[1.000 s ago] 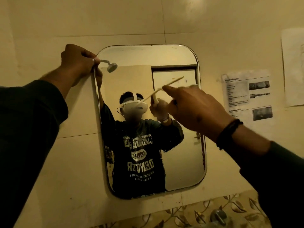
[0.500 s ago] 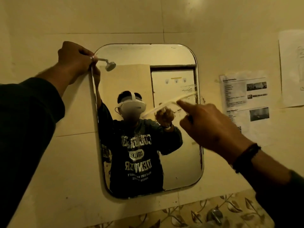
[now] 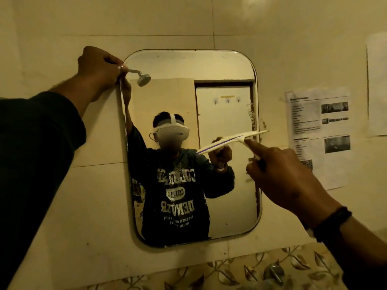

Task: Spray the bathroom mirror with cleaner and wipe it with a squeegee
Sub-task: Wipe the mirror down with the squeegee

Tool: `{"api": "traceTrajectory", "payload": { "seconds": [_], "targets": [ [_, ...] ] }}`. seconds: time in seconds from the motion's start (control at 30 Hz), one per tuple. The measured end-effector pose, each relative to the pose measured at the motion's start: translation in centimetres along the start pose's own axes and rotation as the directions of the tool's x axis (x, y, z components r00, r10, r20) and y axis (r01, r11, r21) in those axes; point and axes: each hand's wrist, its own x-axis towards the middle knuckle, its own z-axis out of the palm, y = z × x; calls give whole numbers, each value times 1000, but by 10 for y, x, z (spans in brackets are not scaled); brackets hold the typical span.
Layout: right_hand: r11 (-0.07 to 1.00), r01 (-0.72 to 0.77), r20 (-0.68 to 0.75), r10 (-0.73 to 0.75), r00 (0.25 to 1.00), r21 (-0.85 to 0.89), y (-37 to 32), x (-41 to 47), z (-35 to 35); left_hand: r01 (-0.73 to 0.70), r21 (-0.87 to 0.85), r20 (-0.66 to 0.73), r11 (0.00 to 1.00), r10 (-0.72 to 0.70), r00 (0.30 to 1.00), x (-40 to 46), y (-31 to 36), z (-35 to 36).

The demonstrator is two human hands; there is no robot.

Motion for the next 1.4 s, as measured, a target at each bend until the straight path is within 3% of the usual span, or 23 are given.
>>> {"api": "traceTrajectory", "payload": {
  "seconds": [0.3, 0.43, 0.6, 0.9, 1.1, 1.27, 1.4],
  "targets": [
    [997, 83, -113, -83, 990, -6, -31, 48, -29, 13, -1, 21, 1000, -13, 1000, -2, 3, -1],
    [998, 16, -61, -13, 998, 58, -13, 9, 1, 12, 0, 15, 1000, -12, 1000, -1, 1, -1],
    [997, -74, 47, 74, 996, 12, 6, -29, 22, 16, -15, 10, 1000, -16, 1000, -2, 2, 0],
    [986, 164, -30, -165, 986, -27, -60, 22, 4, 21, -8, 13, 1000, -21, 1000, -2, 3, -2],
    [987, 139, -30, -141, 989, -75, -50, -9, 37, 4, -17, 18, 1000, -4, 1000, 1, -1, 0],
    [991, 120, 51, -117, 992, -59, -41, -42, 49, 7, -26, 4, 1000, -7, 1000, 2, -2, 0],
    [981, 185, -19, -186, 982, -53, -63, -19, 35, 3, -27, 11, 1000, -2, 1000, 2, -2, 0]
  ]
}}
